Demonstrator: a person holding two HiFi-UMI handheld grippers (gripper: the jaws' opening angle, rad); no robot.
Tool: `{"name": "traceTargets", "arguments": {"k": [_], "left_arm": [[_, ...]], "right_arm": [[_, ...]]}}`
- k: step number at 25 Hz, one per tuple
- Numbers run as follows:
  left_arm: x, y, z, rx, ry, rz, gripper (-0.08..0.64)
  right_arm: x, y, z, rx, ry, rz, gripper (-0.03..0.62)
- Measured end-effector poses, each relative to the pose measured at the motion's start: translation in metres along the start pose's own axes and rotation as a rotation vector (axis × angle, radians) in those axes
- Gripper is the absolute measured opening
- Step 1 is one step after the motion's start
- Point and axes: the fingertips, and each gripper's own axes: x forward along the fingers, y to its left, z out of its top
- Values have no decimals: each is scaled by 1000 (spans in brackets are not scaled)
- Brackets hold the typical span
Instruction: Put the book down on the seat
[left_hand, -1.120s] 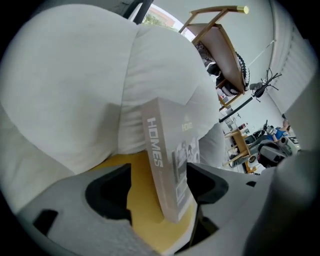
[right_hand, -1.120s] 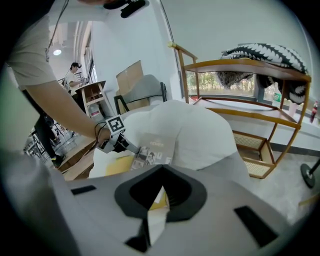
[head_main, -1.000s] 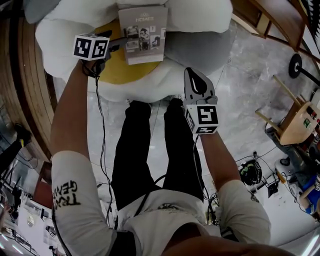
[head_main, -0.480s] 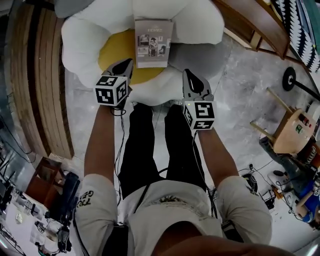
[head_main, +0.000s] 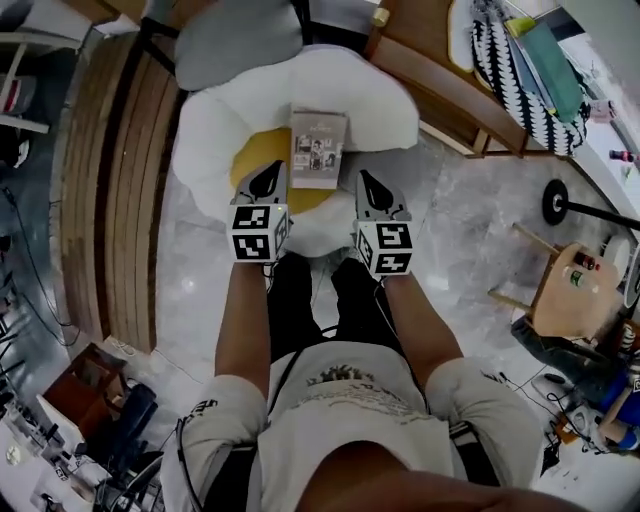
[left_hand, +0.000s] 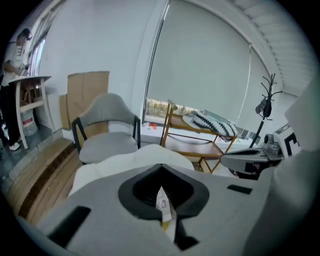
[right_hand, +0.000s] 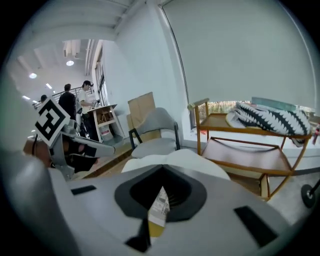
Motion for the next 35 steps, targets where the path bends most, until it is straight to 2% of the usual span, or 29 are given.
{"name": "traceTargets", "arguments": {"k": [3,8,13,15,18,22,27,30,35], "left_arm": [[-46,-8,57,41,-89,43,20],[-104,-32,143,85,-219,74,20],[-146,-46,207,35,-331,35,20],[-164,-45,230,13,-369,40,20],[-188,-45,264,33,-410,70,20],[-219,-52,304,37,-478,121,20],[-242,-62,342,94,-542,150,20],[-247,-63,353,94,-552,142,20],[-244,-58,355,89,-533,171,20]], "right_arm": [[-28,12,52,-4,-70,11,28],[-73,17,150,20,-225,-8,28],[-111,38,240,16,-368,10,28],[-123,48,271,3,-417,40,28],[-136,62,312,-21,-478,96,27],[-156,76,352,-69,-541,123,26],[-172,91,387,-125,-601,127,26],[-176,91,400,-124,-618,127,26],[-174,87,400,-109,-608,134,26]]}}
